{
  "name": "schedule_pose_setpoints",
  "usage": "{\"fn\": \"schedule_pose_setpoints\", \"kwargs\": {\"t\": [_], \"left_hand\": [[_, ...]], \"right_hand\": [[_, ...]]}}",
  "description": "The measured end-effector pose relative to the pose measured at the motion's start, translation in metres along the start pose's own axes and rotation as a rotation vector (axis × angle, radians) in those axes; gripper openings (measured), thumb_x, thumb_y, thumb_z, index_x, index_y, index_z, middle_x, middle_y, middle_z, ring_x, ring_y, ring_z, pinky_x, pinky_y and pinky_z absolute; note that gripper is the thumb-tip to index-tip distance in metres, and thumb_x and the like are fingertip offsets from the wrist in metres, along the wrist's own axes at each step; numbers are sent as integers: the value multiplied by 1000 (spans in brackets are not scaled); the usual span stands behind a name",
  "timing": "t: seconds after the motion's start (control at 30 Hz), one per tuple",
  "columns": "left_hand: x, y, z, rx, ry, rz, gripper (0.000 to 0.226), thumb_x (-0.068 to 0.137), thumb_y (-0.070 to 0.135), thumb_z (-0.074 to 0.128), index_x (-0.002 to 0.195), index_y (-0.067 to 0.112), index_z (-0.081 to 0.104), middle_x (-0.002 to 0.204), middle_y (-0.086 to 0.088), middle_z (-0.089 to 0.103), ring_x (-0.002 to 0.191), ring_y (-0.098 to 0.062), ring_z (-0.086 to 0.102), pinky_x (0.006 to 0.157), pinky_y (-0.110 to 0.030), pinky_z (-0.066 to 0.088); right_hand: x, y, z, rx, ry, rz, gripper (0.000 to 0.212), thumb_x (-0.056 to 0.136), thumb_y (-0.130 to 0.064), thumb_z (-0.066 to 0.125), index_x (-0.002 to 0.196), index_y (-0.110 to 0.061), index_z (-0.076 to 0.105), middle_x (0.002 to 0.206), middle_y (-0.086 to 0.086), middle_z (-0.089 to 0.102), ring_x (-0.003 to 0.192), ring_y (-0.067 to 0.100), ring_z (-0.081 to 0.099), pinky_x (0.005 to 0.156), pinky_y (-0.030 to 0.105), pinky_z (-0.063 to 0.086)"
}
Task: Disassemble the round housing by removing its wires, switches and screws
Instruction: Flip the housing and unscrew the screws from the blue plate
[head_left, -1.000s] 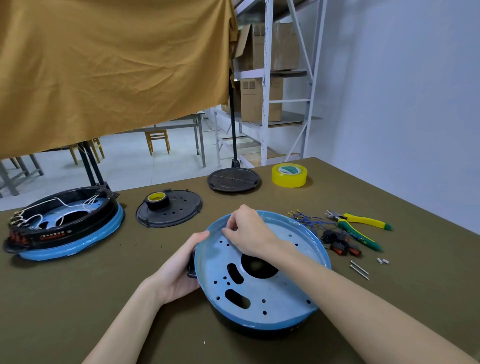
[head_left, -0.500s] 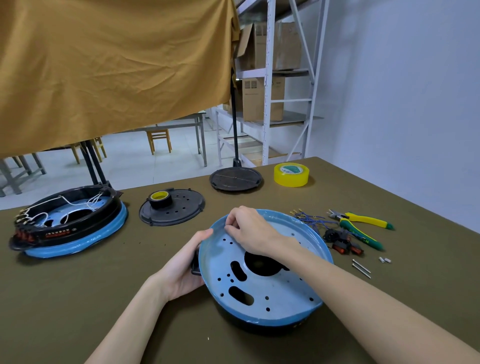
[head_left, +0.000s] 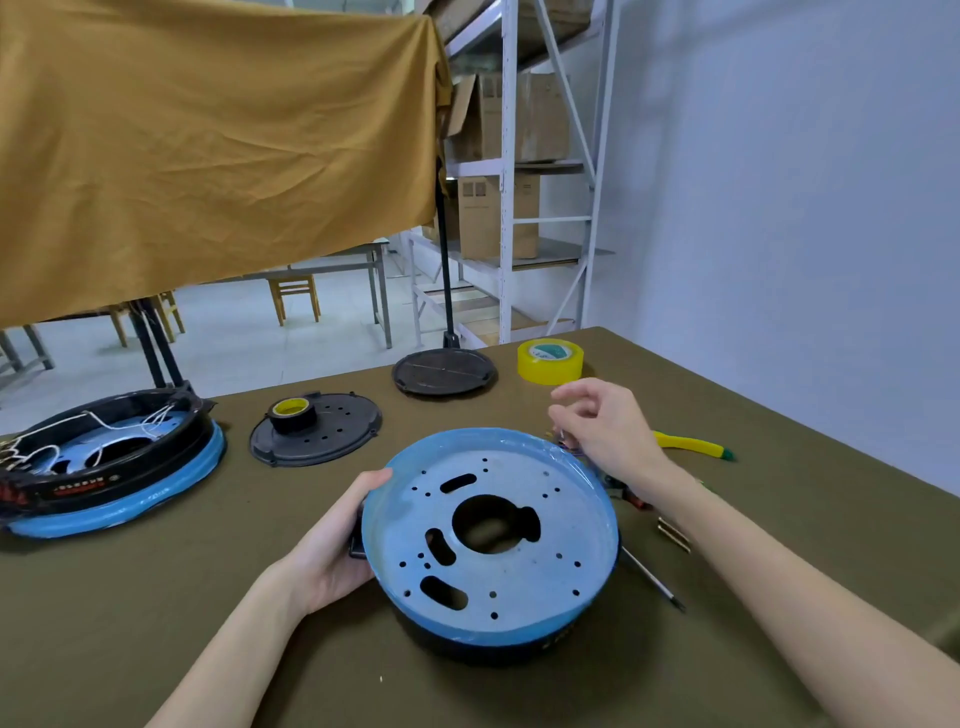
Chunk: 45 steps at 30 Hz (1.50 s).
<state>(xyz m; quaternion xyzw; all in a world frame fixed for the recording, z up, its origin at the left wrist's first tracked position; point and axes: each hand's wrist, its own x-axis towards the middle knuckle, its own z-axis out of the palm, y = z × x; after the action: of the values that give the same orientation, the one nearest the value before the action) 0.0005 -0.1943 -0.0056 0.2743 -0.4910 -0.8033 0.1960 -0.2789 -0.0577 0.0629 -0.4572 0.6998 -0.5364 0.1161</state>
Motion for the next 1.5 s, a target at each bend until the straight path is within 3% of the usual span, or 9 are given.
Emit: {"fn": "schedule_pose_setpoints", "kwargs": {"t": [0.17,0.37,0.7,0.93,1.03,1.17,1.23,1.4,1.5], "left_hand": [[1,0,2,-24,23,2,45,91,50,64,123,19,74,132,-20,68,110,-37,72,96,-53,57],[-2,-1,5,-28,22,27,46,93,49,61,127,19,72,134,-20,67,114,-38,70,96,-52,57],[-2,0,3,-12,7,27,52,87,50,71,130,21,70,135,-19,67,114,-37,70,94,-51,58],[-4,3,2,-64,34,-2,72,74,55,86,132,16,70,131,-16,70,113,-36,71,94,-50,57],[-4,4,0,-125,96,-42,64,82,59,77,123,10,75,121,-16,74,107,-36,73,91,-50,58],[-5,1,6,-147,220,-47,25,89,26,63,89,5,77,79,-16,76,64,-30,75,55,-39,62],[-4,-2,7,-99,266,-44,36,93,15,53,65,5,73,60,-13,69,46,-25,69,42,-31,57],[-6,-1,11,24,166,5,27,88,2,56,74,2,79,77,-16,74,63,-27,72,61,-36,59],[-4,-1,6,-26,182,-34,41,98,2,49,69,4,78,75,-15,74,59,-25,73,55,-31,61]], "right_hand": [[-14,39,-49,-266,49,188,10,88,-16,78,92,-12,71,66,0,71,53,7,61,56,22,46],[-38,61,-62,-579,-193,168,5,83,-14,79,83,-16,74,73,-3,73,68,8,67,55,11,42],[-50,71,-70,-623,-240,161,15,79,-15,81,72,-27,75,73,-10,73,69,6,68,58,13,47],[-43,21,-29,-320,-18,-65,14,89,-12,71,81,-23,74,76,-11,72,74,4,65,70,27,53],[-42,-8,10,-346,-93,-207,5,92,-22,68,93,-22,73,89,-9,69,81,6,60,77,27,50],[-40,-24,67,-540,-232,-294,30,97,-42,61,119,-22,63,116,1,53,109,20,49,98,36,37],[-37,-22,84,-652,-158,-351,39,97,-46,57,126,-20,58,119,2,49,111,22,45,102,37,33],[-15,-19,95,-751,46,-376,37,97,-45,55,121,-17,55,114,4,49,106,25,47,95,36,39],[-2,-18,100,-690,-76,-226,44,100,-50,50,131,-18,52,121,7,56,112,29,53,96,41,40]]}}
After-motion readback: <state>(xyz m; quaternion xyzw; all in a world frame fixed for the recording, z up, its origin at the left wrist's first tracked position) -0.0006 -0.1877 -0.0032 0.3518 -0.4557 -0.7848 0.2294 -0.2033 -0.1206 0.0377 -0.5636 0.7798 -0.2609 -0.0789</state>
